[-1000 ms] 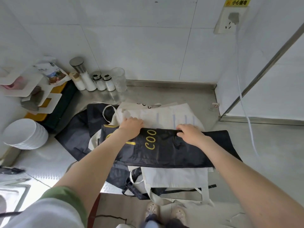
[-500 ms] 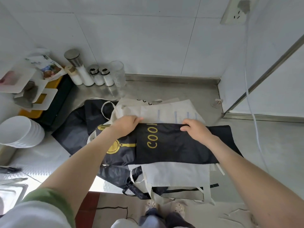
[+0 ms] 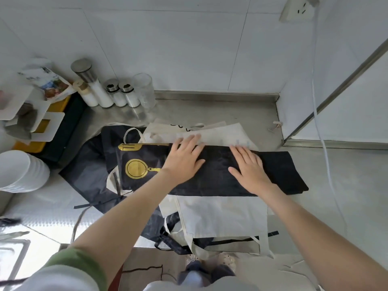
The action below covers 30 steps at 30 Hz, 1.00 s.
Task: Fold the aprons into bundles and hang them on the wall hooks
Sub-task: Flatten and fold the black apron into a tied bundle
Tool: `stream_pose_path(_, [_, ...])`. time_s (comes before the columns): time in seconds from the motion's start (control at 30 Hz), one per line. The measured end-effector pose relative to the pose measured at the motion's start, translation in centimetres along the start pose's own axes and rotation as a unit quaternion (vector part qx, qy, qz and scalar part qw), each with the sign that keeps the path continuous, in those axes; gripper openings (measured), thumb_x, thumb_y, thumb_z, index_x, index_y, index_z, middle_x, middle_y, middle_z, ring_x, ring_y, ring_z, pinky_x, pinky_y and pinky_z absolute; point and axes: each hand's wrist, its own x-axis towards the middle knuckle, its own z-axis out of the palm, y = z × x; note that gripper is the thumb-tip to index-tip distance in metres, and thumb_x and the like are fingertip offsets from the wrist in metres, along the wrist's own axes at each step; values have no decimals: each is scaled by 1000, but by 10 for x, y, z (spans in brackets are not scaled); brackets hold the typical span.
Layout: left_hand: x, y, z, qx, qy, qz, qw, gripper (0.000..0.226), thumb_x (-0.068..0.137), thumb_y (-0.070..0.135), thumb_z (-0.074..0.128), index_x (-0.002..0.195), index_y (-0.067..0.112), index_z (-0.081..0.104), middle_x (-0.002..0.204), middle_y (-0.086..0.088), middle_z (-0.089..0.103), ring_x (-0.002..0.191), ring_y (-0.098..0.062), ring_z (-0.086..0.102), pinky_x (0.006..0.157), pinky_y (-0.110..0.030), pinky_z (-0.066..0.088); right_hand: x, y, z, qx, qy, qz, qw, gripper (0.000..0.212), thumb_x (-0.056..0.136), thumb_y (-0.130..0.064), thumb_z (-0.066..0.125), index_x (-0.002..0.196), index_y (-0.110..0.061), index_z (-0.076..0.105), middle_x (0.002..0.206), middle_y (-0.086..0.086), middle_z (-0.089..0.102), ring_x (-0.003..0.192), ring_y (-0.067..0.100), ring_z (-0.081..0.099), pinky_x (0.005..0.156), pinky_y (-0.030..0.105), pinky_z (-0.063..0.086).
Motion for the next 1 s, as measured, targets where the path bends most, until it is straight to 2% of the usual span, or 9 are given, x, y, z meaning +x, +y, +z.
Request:
stream_pose_path(0.13, [2,36,21,-32,-94,67,993,60,95,53,26,145,23,41,154,-12,33,142,-27,32,117,-47,14,-16,6,32,-3,-51,40,998,59,101,-47,12,151,-30,-13,161,-5,-9,148,14,-12,119,39,-4])
stream_pose_path(0.23, [0,35,42,-18,-194,16,981,67,97,61,17,154,29,4,162,-6,2,150,-23,0,121,-41,-3,-27,31,44,13,-78,111,991,58,101,-49,10,150,-32,-15,160,-10,-12,147,11,-14,118,37,-8])
stream_pose_path(0.3, [-2,31,49,-10,-207,-6,978,69,97,63,17,154,29,-3,163,-3,-2,149,-21,-4,121,-39,-5,-35,49,48,17,-100,159,982,58,100,-51,8,150,-34,-15,159,-13,-13,147,10,-15,118,39,-10])
stream_pose_path(0.4, [1,34,54,-2,-212,-14,977,70,97,63,16,154,28,-3,162,-3,-3,149,-22,-4,121,-40,-3,-52,77,53,31,-109,253,961,59,101,-49,11,151,-29,-14,160,-10,-12,148,15,-12,118,43,-8])
stream_pose_path(0.53, [1,44,52,6,-204,-30,978,70,97,62,14,154,25,1,162,-6,1,149,-24,-1,121,-44,0,-69,98,47,74,8,366,928,69,99,-43,38,153,-12,7,159,9,13,144,28,15,114,44,14])
stream_pose_path(0.67, [3,62,48,-13,-139,-2,990,74,92,61,10,152,21,25,159,-13,20,147,-29,18,119,-49,11,-67,106,28,157,99,468,864,61,94,-38,53,140,-4,36,140,18,41,128,36,34,101,45,31])
stream_pose_path(0.8, [23,87,39,-50,-123,48,990,67,95,54,5,153,25,23,160,-11,18,148,-26,14,119,-46,5,-58,118,16,223,96,485,840,46,94,-44,50,116,-4,58,117,17,58,113,36,50,94,42,39])
stream_pose_path(0.9, [47,98,32,-68,-132,45,988,57,101,46,6,154,28,14,160,-5,19,148,-22,13,119,-44,3,-52,124,7,338,113,461,813,30,93,-33,55,99,-4,57,104,16,63,85,27,57,72,33,43])
stream_pose_path(1.0, [84,105,32,-96,-142,18,985,49,105,37,23,151,22,22,147,-5,41,137,-24,34,114,-41,18,-38,136,-9,386,134,438,801,37,92,-29,60,120,-5,52,120,13,58,91,20,49,76,28,38])
